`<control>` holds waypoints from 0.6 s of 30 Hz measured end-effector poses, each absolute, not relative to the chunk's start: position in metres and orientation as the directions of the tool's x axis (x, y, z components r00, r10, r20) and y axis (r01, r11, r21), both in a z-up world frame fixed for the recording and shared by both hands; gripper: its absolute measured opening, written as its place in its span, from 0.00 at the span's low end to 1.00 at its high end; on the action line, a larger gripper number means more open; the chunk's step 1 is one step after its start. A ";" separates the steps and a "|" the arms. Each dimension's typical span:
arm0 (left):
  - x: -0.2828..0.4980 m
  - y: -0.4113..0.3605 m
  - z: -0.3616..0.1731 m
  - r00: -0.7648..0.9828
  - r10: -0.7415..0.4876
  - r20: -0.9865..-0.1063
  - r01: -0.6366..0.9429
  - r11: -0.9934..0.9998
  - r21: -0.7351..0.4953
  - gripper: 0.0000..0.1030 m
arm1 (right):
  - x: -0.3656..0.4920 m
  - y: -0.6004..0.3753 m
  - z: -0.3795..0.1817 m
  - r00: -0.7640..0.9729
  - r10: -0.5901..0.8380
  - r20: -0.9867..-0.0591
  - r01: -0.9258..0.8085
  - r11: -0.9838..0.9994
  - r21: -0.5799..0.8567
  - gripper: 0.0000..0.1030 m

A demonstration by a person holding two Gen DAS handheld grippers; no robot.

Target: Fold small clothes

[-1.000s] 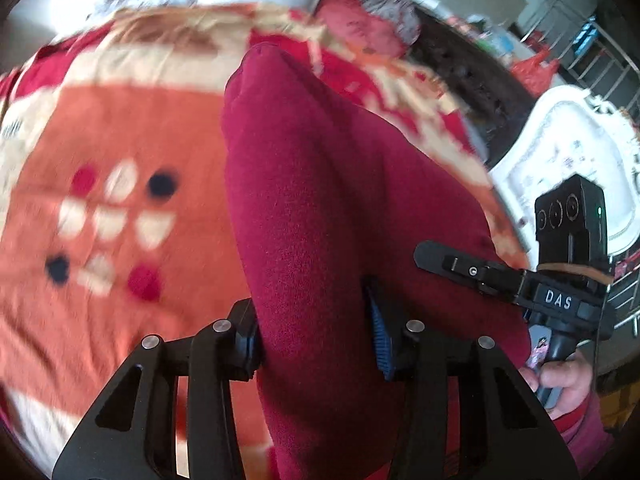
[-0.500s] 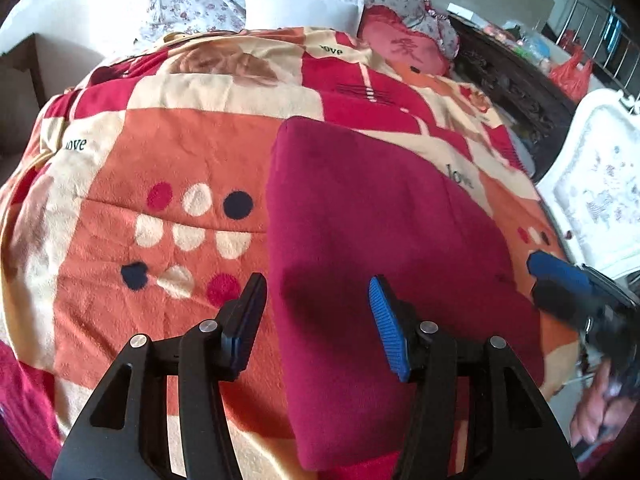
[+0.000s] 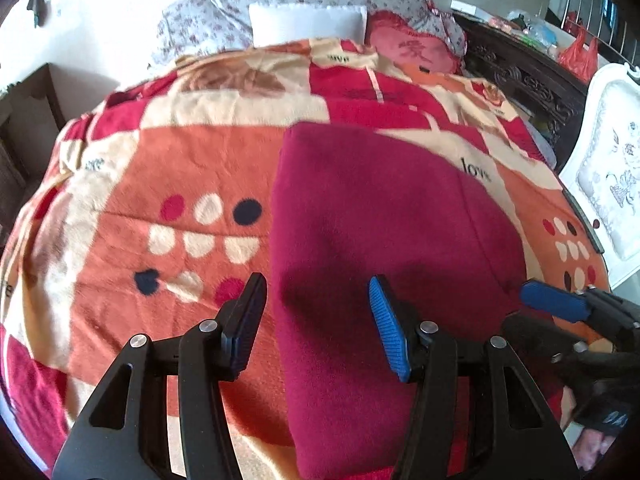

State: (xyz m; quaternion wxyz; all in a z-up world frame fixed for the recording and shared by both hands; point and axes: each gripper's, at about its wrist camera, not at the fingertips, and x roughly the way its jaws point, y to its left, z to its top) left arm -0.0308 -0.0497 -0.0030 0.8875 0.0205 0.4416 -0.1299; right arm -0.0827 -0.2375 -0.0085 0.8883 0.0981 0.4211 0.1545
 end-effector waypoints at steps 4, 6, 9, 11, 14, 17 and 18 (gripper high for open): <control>-0.038 -0.044 0.015 0.622 -0.196 -0.758 0.229 0.971 -0.063 0.52 | -0.093 -0.236 0.016 0.657 0.309 -0.687 -0.160 0.949 0.273 0.47; -0.043 -0.042 0.023 0.641 -0.190 -0.744 0.223 0.973 -0.057 0.52 | -0.095 -0.233 0.025 0.676 0.290 -0.677 -0.152 0.954 0.257 0.48; -0.049 -0.039 0.034 0.664 -0.185 -0.725 0.219 0.975 -0.048 0.52 | -0.094 -0.229 0.034 0.692 0.260 -0.674 -0.129 0.962 0.239 0.49; -0.053 -0.036 0.041 0.673 -0.185 -0.716 0.219 0.975 -0.046 0.52 | -0.096 -0.227 0.038 0.698 0.260 -0.667 -0.124 0.961 0.246 0.49; -0.059 -0.031 0.048 0.691 -0.182 -0.700 0.210 0.977 -0.046 0.52 | -0.096 -0.223 0.041 0.702 0.250 -0.667 -0.111 0.963 0.245 0.49; -0.065 -0.026 0.055 0.703 -0.183 -0.688 0.206 0.977 -0.050 0.52 | -0.097 -0.220 0.044 0.703 0.244 -0.668 -0.109 0.965 0.238 0.52; -0.066 -0.025 0.056 0.705 -0.183 -0.685 0.205 0.978 -0.050 0.52 | -0.098 -0.218 0.045 0.705 0.243 -0.666 -0.110 0.966 0.235 0.56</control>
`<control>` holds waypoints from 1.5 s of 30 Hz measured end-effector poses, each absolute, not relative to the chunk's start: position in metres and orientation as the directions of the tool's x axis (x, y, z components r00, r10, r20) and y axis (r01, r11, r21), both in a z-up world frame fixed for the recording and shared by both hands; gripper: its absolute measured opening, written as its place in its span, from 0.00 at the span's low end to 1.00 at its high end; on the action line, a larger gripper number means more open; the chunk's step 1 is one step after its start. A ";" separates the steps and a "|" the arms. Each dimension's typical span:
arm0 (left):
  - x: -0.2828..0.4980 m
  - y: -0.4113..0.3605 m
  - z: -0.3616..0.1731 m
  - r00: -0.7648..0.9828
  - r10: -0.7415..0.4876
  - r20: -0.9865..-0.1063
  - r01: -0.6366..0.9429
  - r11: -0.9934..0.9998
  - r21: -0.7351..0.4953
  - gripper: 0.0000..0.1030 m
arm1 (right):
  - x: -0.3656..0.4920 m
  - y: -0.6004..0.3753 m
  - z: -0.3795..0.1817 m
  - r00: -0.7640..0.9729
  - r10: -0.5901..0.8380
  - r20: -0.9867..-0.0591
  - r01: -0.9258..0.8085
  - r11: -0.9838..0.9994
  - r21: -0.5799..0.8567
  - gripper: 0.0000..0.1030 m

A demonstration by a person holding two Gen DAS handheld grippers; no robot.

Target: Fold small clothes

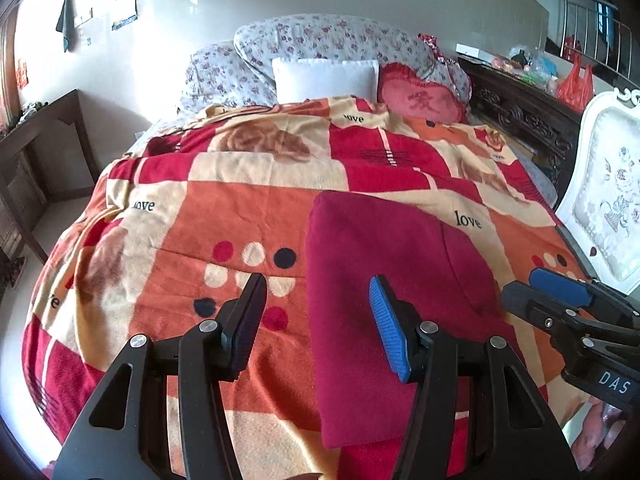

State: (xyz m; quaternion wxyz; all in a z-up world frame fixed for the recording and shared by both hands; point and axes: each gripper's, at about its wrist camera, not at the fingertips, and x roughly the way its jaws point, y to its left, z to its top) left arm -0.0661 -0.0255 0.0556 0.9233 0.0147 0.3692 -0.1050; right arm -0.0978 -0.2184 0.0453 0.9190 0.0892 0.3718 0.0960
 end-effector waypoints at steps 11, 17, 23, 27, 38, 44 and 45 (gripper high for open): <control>-0.077 -0.020 0.069 0.738 -0.178 -0.651 0.194 0.980 -0.047 0.52 | -0.102 -0.216 0.054 0.719 0.228 -0.656 -0.103 0.969 0.224 0.68; -0.081 -0.020 0.073 0.748 -0.177 -0.640 0.195 0.980 -0.043 0.52 | -0.104 -0.215 0.055 0.718 0.222 -0.660 -0.099 0.971 0.219 0.68; -0.083 -0.019 0.074 0.752 -0.178 -0.635 0.195 0.980 -0.044 0.52 | -0.105 -0.214 0.055 0.717 0.221 -0.661 -0.102 0.971 0.214 0.68; -0.083 -0.019 0.073 0.749 -0.177 -0.638 0.194 0.980 -0.044 0.52 | -0.105 -0.212 0.054 0.713 0.217 -0.666 -0.099 0.973 0.210 0.68; -0.081 -0.021 0.068 0.740 -0.179 -0.648 0.194 0.980 -0.048 0.52 | -0.100 -0.213 0.047 0.695 0.220 -0.685 -0.094 0.972 0.216 0.68; -0.078 -0.022 0.063 0.734 -0.178 -0.655 0.195 0.980 -0.048 0.52 | -0.098 -0.215 0.044 0.688 0.225 -0.689 -0.094 0.970 0.223 0.68; -0.078 -0.022 0.062 0.733 -0.178 -0.656 0.195 0.980 -0.048 0.52 | -0.098 -0.215 0.044 0.686 0.226 -0.691 -0.094 0.970 0.224 0.68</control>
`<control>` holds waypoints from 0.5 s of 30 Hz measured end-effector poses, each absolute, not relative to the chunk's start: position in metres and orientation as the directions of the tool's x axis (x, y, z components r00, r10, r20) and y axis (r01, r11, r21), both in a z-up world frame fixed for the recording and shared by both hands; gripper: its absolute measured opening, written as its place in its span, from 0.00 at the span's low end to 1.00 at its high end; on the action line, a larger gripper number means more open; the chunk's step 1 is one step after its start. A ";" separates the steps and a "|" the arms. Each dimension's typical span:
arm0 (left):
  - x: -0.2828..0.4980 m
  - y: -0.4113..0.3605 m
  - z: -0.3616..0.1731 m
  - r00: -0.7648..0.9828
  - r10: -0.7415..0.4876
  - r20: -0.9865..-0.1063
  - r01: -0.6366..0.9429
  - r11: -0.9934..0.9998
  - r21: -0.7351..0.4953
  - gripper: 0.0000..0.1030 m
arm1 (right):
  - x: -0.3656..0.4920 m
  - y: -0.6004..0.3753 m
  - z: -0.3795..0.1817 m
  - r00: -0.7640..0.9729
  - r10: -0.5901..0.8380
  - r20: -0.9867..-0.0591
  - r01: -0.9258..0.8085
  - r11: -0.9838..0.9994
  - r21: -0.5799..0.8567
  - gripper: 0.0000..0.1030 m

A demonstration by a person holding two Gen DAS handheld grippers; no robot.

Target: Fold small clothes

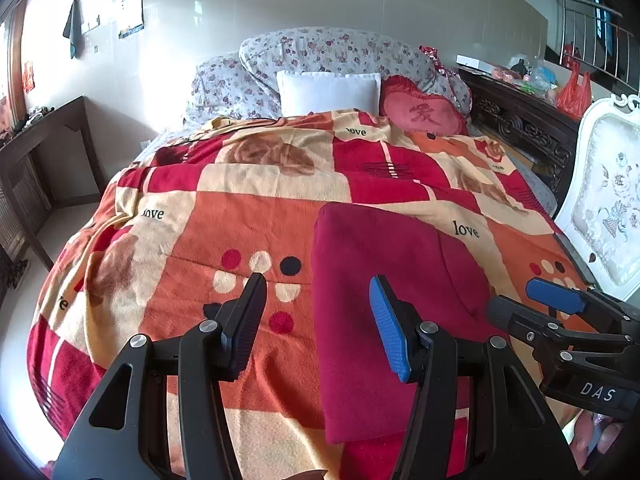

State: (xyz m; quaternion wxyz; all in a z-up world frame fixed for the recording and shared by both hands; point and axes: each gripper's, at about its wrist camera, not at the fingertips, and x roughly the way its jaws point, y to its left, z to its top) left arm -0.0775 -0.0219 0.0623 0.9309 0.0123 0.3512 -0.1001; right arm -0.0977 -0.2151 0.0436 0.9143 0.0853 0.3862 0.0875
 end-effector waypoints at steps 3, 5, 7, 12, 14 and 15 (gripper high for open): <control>-0.076 -0.022 0.060 0.732 -0.176 -0.658 0.194 0.980 -0.046 0.52 | -0.096 -0.216 0.042 0.683 0.228 -0.694 -0.092 0.969 0.229 0.68; -0.076 -0.022 0.059 0.731 -0.175 -0.659 0.193 0.980 -0.046 0.52 | -0.096 -0.216 0.040 0.681 0.229 -0.696 -0.091 0.969 0.230 0.68; -0.075 -0.022 0.057 0.731 -0.175 -0.659 0.192 0.980 -0.047 0.52 | -0.095 -0.216 0.038 0.677 0.229 -0.700 -0.090 0.969 0.230 0.68; -0.070 -0.015 0.052 0.739 -0.173 -0.651 0.175 0.983 -0.062 0.52 | -0.092 -0.216 0.033 0.668 0.231 -0.708 -0.086 0.968 0.235 0.68; -0.065 -0.010 0.048 0.732 -0.165 -0.661 0.163 0.984 -0.065 0.52 | -0.089 -0.219 0.030 0.663 0.229 -0.713 -0.083 0.969 0.234 0.68; -0.062 -0.008 0.047 0.728 -0.162 -0.666 0.158 0.985 -0.067 0.52 | -0.088 -0.221 0.028 0.662 0.231 -0.713 -0.082 0.968 0.238 0.68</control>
